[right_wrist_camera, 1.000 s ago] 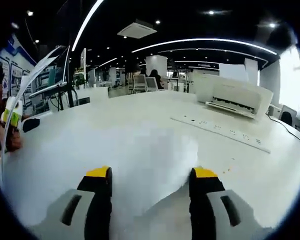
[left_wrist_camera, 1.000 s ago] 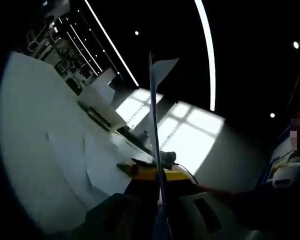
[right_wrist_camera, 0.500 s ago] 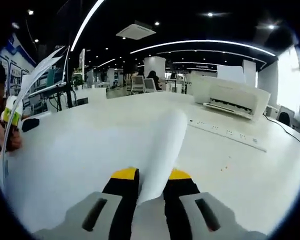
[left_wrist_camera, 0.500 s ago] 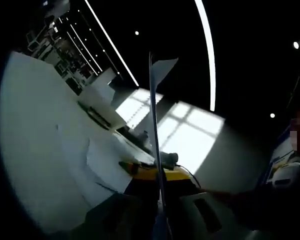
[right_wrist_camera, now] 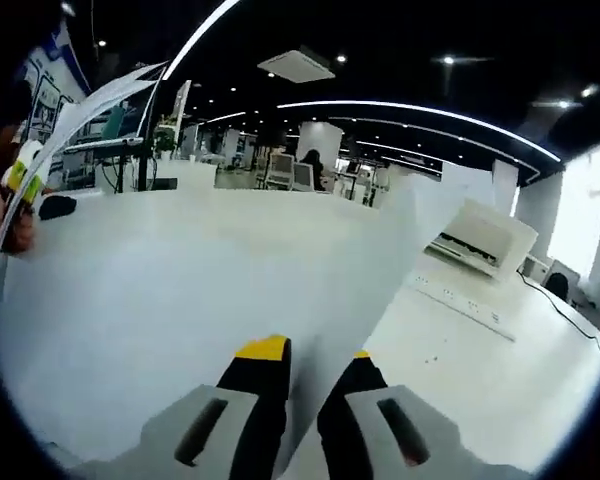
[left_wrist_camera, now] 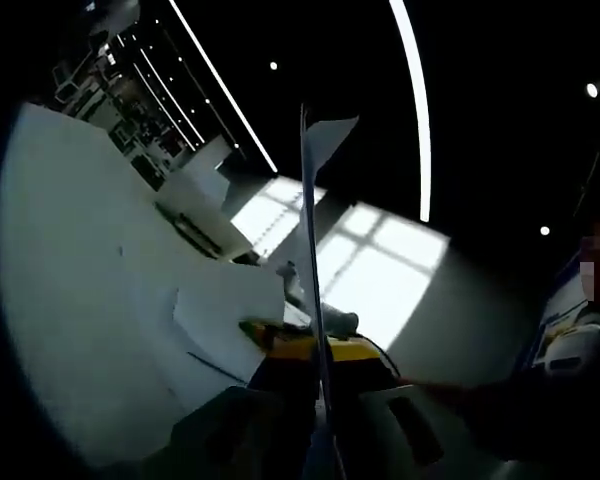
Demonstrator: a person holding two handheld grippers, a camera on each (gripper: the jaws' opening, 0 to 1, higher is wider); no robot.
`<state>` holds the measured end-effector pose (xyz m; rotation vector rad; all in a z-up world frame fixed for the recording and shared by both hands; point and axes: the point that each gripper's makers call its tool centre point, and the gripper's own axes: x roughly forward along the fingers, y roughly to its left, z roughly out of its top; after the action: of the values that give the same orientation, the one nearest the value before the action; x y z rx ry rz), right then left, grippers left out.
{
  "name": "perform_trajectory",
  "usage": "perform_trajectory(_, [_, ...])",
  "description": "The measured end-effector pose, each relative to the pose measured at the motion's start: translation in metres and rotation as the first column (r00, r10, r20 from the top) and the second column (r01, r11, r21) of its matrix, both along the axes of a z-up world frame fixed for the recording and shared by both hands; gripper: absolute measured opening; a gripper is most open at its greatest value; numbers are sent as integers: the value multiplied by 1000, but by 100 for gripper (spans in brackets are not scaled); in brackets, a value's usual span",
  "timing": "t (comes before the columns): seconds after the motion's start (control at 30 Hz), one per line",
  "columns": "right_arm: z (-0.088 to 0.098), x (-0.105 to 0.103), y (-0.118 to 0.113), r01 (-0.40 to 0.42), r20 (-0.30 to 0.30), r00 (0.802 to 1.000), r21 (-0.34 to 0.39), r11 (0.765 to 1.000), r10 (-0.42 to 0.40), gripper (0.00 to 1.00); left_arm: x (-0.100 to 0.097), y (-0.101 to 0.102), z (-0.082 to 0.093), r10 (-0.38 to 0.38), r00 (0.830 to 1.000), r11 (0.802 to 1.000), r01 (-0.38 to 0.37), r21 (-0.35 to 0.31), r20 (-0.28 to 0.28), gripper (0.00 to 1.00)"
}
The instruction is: Organize the stack of printing papers by aligning and flattening the scattered papers on the table
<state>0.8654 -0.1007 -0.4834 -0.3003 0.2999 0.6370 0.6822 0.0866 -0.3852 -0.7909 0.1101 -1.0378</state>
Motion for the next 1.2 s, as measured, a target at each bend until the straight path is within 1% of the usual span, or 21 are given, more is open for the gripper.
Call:
perform_trajectory(0.3, [1, 0, -3, 23, -29, 999, 33, 999, -22, 0, -1, -2, 0, 3, 1000, 1000, -3, 4, 2, 6])
perform_trajectory(0.4, [3, 4, -7, 37, -36, 999, 48, 998, -35, 0, 0, -1, 0, 3, 1000, 1000, -3, 3, 1, 6])
perform_trajectory(0.9, [6, 0, -6, 45, -48, 998, 79, 996, -41, 0, -3, -4, 1, 2, 1000, 1000, -2, 3, 1, 6])
perform_trajectory(1.1, [8, -3, -10, 57, -65, 997, 102, 993, -51, 0, -3, -4, 2, 2, 1000, 1000, -2, 3, 1, 6])
perform_trajectory(1.2, [12, -3, -15, 70, -73, 995, 128, 989, -61, 0, -2, -3, 1, 2, 1000, 1000, -2, 2, 0, 6])
